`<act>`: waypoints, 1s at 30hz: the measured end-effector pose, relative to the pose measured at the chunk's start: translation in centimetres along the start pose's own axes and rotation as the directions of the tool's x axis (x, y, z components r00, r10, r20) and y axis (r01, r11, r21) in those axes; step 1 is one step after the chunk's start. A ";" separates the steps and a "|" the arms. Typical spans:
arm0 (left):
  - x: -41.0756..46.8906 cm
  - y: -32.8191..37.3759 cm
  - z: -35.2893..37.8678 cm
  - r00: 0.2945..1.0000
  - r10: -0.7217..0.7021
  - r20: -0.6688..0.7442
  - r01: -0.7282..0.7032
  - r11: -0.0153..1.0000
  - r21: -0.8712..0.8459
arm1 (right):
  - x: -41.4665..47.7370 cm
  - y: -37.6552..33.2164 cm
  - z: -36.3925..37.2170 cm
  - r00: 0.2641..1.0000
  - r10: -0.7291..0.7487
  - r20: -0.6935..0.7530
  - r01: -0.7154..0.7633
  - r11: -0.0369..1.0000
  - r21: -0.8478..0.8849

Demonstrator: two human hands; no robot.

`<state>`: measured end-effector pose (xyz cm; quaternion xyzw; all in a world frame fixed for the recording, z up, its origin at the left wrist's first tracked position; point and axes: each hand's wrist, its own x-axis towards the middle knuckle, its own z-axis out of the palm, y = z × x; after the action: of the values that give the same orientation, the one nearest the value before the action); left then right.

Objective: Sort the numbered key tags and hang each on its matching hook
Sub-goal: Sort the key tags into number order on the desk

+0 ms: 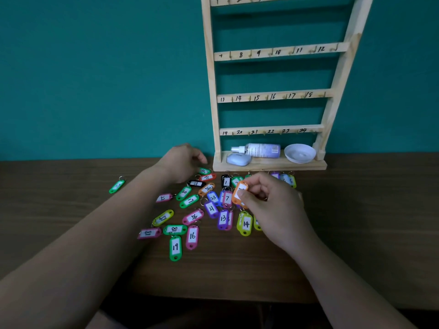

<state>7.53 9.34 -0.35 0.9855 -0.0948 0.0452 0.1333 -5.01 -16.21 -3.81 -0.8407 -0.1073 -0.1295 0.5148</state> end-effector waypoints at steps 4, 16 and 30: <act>0.9 0.1 0.1 0.998 0.022 0.054 -0.023 1.000 0.016 | 0.1 0.1 0.0 1.000 -0.004 -0.007 0.004 1.000 -0.019; 1.3 0.1 0.1 0.987 -0.145 0.074 0.146 0.989 -0.010 | 0.0 0.2 -0.1 1.000 0.016 -0.003 -0.017 1.000 -0.022; -1.6 -1.1 -0.9 0.941 -0.325 0.096 0.324 0.782 -0.532 | 0.1 0.0 -0.9 0.999 0.027 0.032 -0.028 0.999 0.042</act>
<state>6.09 10.92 0.02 0.9091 0.0673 -0.0064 0.4110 -4.99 -17.01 -3.32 -0.8330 -0.1065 -0.1067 0.5323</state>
